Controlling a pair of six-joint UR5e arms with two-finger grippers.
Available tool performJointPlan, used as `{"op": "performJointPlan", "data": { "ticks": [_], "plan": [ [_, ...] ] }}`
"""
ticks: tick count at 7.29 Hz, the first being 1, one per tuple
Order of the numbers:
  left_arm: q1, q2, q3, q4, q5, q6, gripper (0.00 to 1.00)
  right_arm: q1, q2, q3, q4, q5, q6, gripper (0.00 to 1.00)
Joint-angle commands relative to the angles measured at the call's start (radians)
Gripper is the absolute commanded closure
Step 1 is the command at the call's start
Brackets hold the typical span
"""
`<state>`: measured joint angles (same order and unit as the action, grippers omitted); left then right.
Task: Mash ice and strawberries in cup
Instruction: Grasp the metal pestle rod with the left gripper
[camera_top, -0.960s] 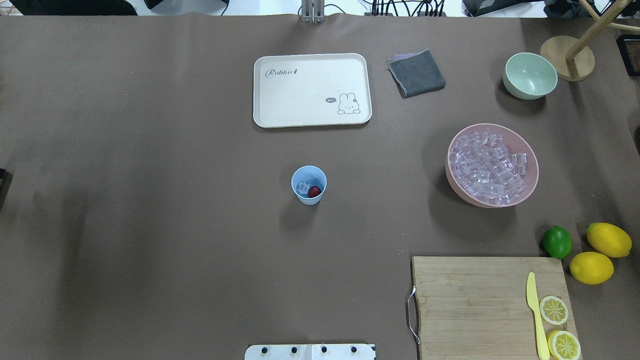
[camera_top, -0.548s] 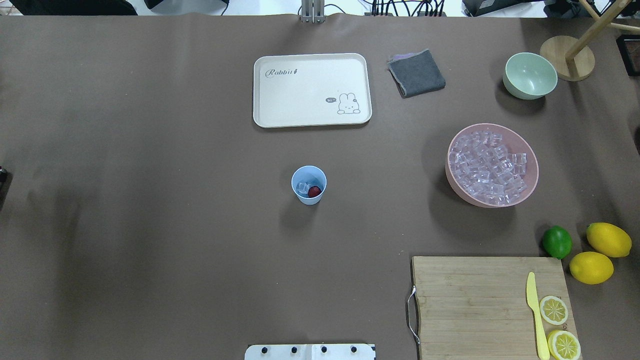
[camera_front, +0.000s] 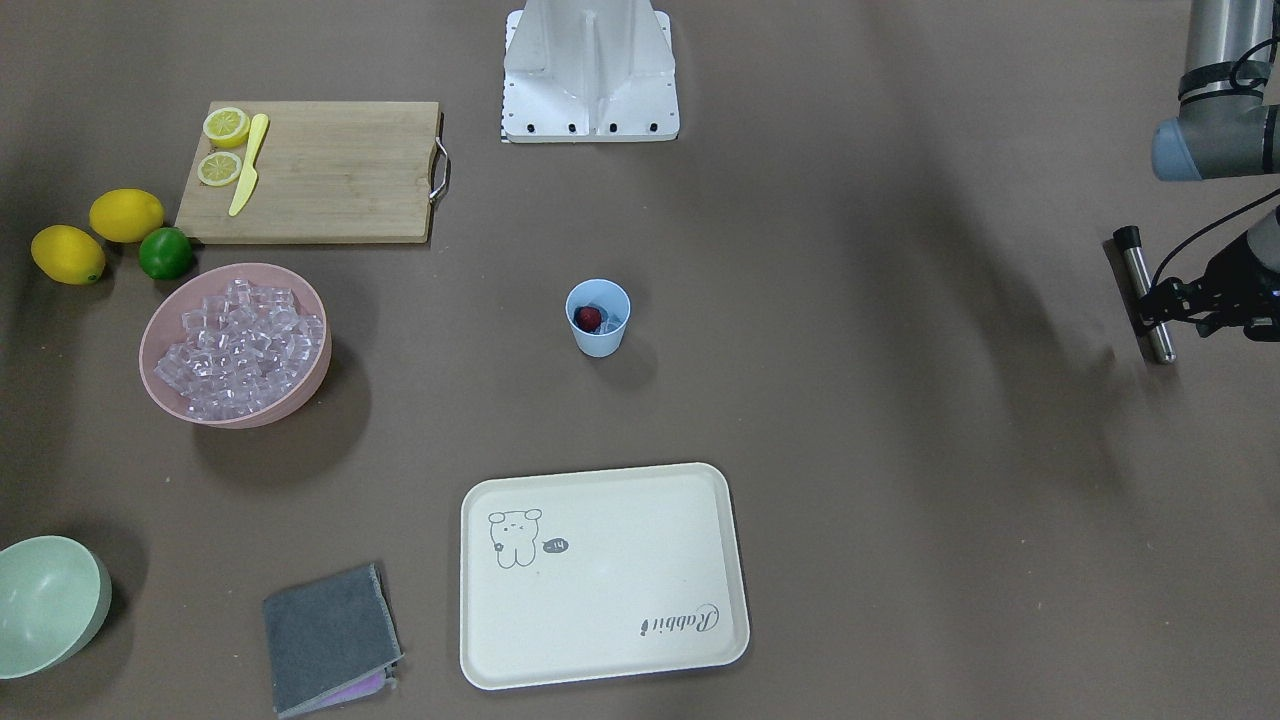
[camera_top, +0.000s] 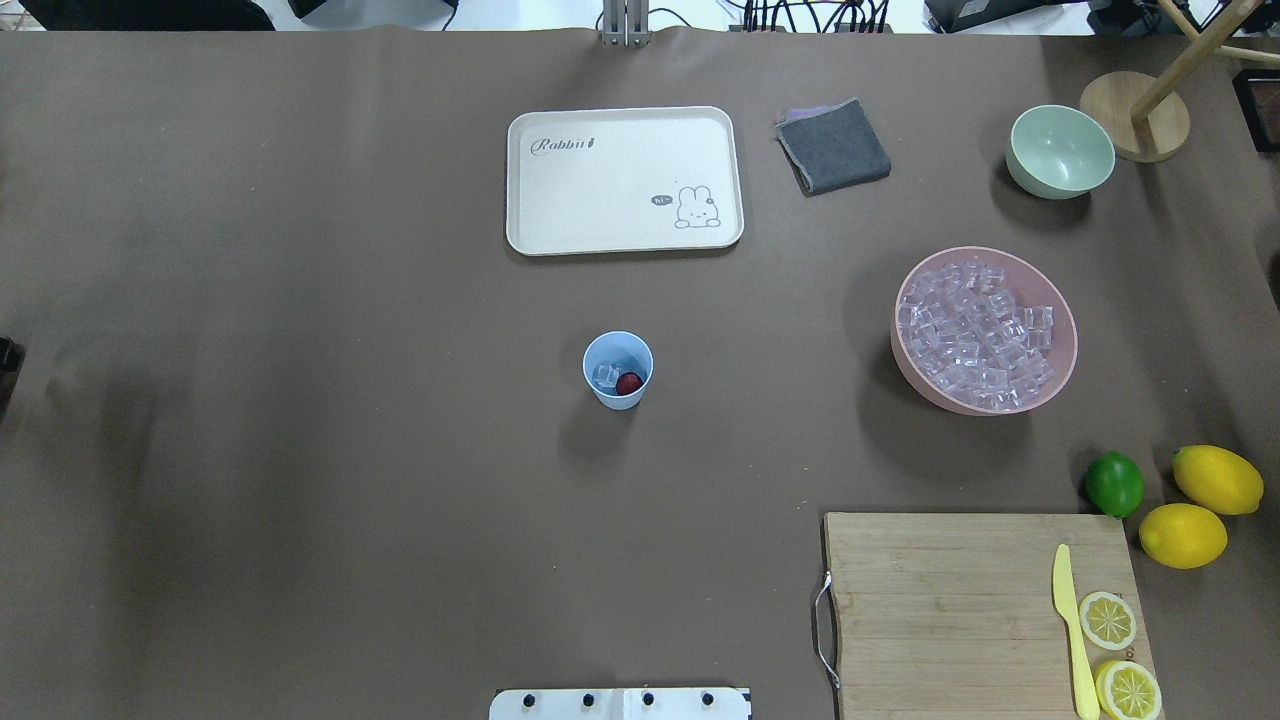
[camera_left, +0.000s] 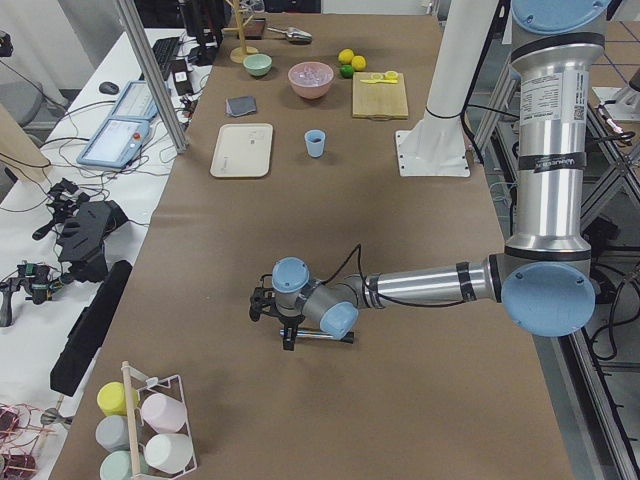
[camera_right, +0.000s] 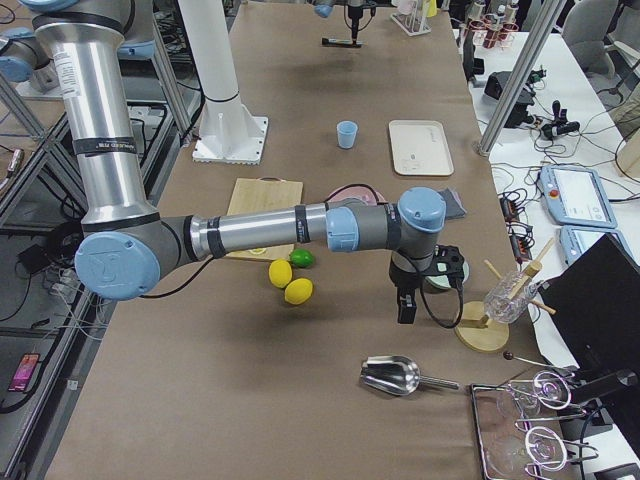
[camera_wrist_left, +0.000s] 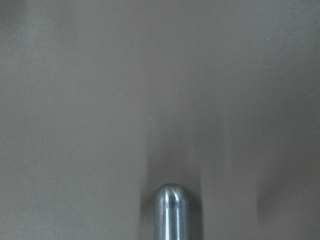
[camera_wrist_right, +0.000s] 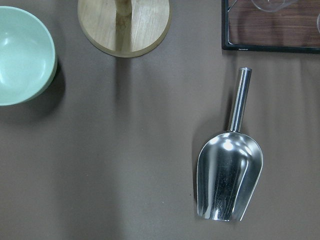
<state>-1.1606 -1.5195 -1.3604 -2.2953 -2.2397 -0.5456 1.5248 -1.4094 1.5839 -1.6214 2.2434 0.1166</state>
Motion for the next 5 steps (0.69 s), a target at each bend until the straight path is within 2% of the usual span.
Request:
{"op": "performJointPlan", "data": {
  "ticks": [1,2,5],
  "plan": [
    [0.002,-0.001,0.021,-0.023,0.0,0.001,0.11,0.0,0.001,0.001,0.0,-0.002,0.0,0.0],
    [0.006,0.001,0.021,-0.023,0.0,0.0,0.15,0.0,0.001,0.001,0.0,-0.002,0.0,0.0],
    [0.007,-0.001,0.024,-0.024,0.002,0.0,0.2,0.0,0.001,0.001,0.0,-0.004,0.0,0.0]
  ]
}}
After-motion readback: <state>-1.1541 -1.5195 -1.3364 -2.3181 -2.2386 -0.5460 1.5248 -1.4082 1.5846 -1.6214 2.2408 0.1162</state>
